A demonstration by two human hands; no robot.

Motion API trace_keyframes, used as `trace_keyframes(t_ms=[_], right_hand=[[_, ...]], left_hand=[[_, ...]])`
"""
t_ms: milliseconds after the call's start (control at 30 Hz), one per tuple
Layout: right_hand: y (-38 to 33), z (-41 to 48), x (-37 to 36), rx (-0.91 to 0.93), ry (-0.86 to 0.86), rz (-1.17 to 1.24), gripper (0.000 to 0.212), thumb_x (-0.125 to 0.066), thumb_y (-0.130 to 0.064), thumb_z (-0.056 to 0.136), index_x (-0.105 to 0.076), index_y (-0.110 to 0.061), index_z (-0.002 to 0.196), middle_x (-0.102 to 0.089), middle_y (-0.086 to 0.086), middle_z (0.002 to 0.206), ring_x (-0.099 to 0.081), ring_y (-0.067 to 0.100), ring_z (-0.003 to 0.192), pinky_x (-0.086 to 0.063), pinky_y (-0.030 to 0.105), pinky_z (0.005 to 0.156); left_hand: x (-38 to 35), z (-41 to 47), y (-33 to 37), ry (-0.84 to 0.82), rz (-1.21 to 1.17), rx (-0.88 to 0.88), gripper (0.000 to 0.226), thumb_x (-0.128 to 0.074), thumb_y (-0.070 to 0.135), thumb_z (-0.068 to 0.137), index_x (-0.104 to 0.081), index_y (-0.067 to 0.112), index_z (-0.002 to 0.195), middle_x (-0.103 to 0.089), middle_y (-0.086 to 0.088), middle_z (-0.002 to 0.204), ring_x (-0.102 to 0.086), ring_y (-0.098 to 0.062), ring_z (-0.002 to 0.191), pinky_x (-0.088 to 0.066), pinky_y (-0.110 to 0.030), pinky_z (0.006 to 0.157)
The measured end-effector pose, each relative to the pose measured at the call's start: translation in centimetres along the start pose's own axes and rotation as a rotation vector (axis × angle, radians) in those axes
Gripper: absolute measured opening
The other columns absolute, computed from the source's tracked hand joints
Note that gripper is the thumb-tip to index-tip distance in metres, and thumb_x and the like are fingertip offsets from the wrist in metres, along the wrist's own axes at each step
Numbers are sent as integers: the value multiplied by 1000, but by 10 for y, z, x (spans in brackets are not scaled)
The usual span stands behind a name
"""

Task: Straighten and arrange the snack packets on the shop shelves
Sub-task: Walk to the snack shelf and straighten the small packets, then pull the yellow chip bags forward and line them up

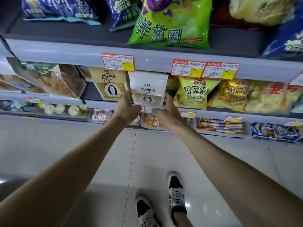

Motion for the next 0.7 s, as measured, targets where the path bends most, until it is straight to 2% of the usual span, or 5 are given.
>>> trace_keyframes(t_ms=[100,267,433,567,700], right_hand=[[-3,7,-6,34,16,88,96,-68,0,82,-19,-29,159,-58,-13,133,-58,16,125,-50,48,109],[-9,18,-8,131,8,276,106,-71,16,73,-18,-20,157,-54,-24,126,-59,-16,108,-53,41,108],[-9,26,-1,114,55,306,98,-67,15,75,-26,-24,155,-58,-22,128,-60,-17,108,-50,37,107],[-6,31,0,133,37,241,93,-65,17,79,-30,-29,152,-56,-31,124,-57,-23,106,-50,11,87],[-7,29,-4,168,-15,167,90,-66,9,80,-33,-41,147,-56,-48,117,-55,-23,111,-52,15,89]], left_hand=[[-4,17,-14,31,-59,-86,79,-63,10,68,-52,25,144,-73,8,125,-69,-20,117,-60,-54,98],[-1,23,-7,40,-154,-188,77,-53,0,68,-55,22,142,-73,2,127,-69,-24,117,-58,-60,96],[1,17,16,4,-337,-103,70,-53,1,70,-51,15,138,-67,12,125,-66,4,115,-57,-35,103],[3,17,19,9,-274,-60,74,-52,-8,75,-52,8,147,-68,0,134,-66,-6,122,-58,-36,104],[5,16,12,53,-245,20,84,-49,-22,89,-37,18,161,-49,15,140,-46,-20,149,-52,-43,111]])
Point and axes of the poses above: each hand's wrist, its own z-axis towards the middle knuckle, its own x-axis out of the back of the hand, y = z × x, the point moved 6 cm from there along z, towards the middle knuckle
